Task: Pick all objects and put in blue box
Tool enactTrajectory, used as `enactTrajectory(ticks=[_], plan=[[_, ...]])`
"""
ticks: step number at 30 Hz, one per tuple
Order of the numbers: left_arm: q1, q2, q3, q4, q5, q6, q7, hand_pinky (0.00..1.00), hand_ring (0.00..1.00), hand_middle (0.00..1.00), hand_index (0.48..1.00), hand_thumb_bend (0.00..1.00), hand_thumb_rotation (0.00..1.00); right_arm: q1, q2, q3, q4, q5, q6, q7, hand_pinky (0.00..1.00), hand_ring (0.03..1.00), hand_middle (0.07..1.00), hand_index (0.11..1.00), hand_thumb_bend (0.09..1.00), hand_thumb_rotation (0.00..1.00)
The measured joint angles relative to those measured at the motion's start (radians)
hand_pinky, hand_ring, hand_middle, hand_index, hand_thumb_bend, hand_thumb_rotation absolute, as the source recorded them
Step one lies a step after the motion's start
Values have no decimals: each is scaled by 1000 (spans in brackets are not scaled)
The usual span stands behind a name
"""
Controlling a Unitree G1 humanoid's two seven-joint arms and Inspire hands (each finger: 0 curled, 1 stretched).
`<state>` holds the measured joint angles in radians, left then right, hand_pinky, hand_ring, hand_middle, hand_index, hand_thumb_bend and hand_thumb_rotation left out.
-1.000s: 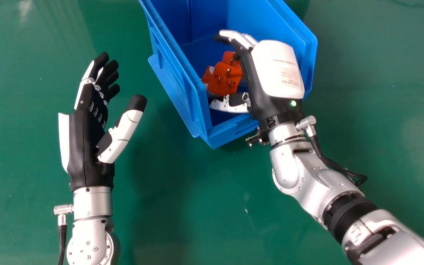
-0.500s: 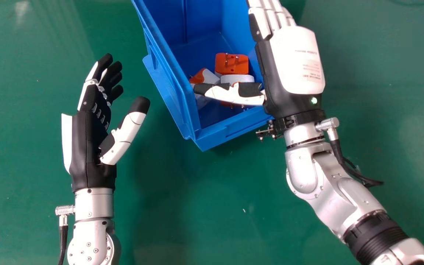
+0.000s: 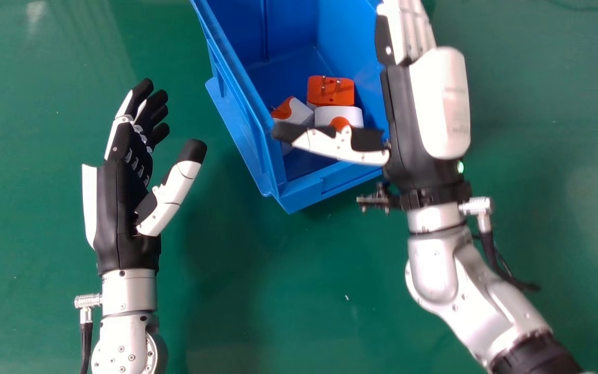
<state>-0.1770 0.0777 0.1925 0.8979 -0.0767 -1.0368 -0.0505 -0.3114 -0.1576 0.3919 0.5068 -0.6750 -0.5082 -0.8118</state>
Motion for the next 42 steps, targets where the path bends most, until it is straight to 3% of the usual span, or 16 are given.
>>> enactTrajectory(ticks=[7, 9, 17, 23, 30, 32, 34, 42], plan=[[7, 2, -1, -10, 0, 2, -3, 866, 875, 865, 874, 819, 520, 121, 46, -34, -22, 70, -53, 40, 841, 959, 988, 1000, 799, 867], [9, 2, -1, -11, -1, 3, -8, 868, 877, 865, 875, 815, 516, 160, 66, -54, -61, 124, -52, 80, 836, 954, 986, 1000, 788, 883], [10, 2, -6, -15, 4, 9, -2, 872, 883, 866, 878, 808, 515, 274, 149, -129, -287, 354, 18, 294, 808, 923, 967, 988, 705, 965], [9, 2, -11, -21, 9, 15, 5, 876, 888, 875, 883, 807, 519, 326, 164, -169, -407, 401, 112, 411, 782, 918, 956, 983, 676, 992], [8, 2, -11, -22, 10, 23, 9, 881, 888, 873, 882, 799, 518, 382, 142, -214, -595, 476, 320, 589, 806, 915, 953, 988, 718, 965], [8, 2, -12, -24, 19, 23, 13, 880, 887, 870, 880, 800, 519, 390, 134, -225, -628, 482, 365, 625, 810, 910, 947, 982, 738, 958], [8, 1, -11, -24, 20, 23, 17, 878, 885, 867, 878, 802, 520, 397, 126, -234, -648, 484, 389, 652, 811, 902, 938, 973, 749, 952], [5, 2, -11, -24, 17, 24, 8, 881, 886, 867, 877, 806, 518, 418, 114, -263, -700, 472, 427, 689, 763, 845, 884, 916, 763, 977]])
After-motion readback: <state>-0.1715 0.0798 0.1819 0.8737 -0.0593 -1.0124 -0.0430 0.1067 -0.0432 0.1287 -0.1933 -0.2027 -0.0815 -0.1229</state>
